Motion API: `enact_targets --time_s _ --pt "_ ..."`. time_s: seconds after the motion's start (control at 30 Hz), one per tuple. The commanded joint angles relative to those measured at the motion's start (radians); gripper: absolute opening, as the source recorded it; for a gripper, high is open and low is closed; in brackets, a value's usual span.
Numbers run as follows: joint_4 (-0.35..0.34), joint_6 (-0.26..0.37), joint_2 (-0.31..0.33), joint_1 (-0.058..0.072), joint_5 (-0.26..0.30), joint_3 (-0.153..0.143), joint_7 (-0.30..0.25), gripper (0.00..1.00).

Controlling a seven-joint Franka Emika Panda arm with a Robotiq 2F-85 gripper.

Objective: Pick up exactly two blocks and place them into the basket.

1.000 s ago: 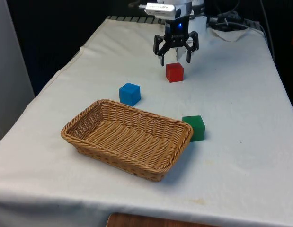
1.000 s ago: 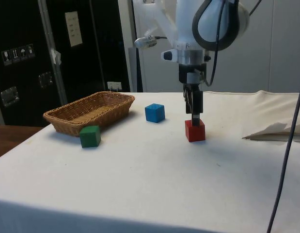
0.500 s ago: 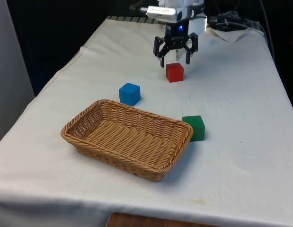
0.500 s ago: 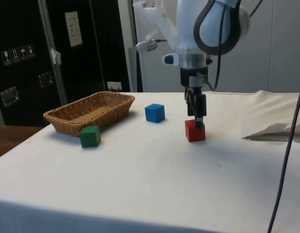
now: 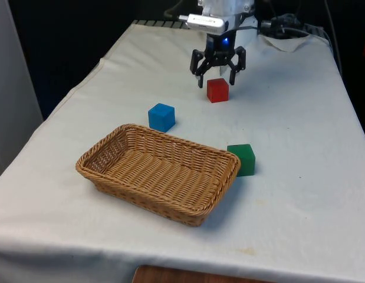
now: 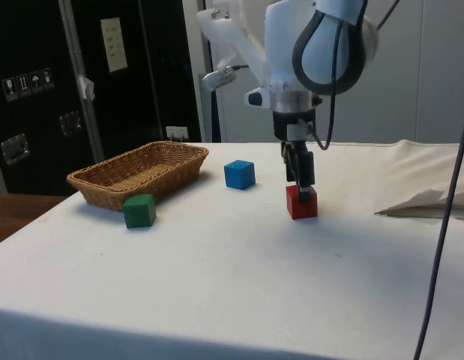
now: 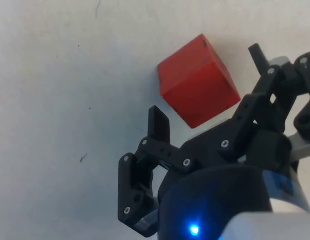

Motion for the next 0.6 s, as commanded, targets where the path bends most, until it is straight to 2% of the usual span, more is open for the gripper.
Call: enact_targets --time_s 0.0,0.1,0.13,0.17,0.37,0.4,0.43,0.5,0.53,0.57 --pt "-0.015 0.030 0.007 -0.009 0.033 0.026 -0.013 1.00" --pt "-0.014 0.035 0.018 -0.010 0.033 0.030 -0.013 1.00" --pt "0.003 0.004 0.018 0.000 0.000 0.004 0.001 1.00" --pt "-0.015 0.036 0.021 -0.010 0.033 0.032 -0.013 1.00" --pt "-0.008 0.033 0.032 -0.013 0.024 0.027 -0.013 1.00" --pt "0.003 0.015 0.043 -0.001 0.001 0.007 0.001 1.00" --pt "-0.007 0.029 0.032 -0.013 0.021 0.025 -0.013 1.00" --pt "-0.005 0.026 0.032 -0.013 0.019 0.023 -0.013 1.00" --pt "-0.005 0.024 0.032 -0.013 0.018 0.022 -0.012 0.97" --pt "-0.004 0.023 0.033 -0.013 0.017 0.021 -0.012 0.73"
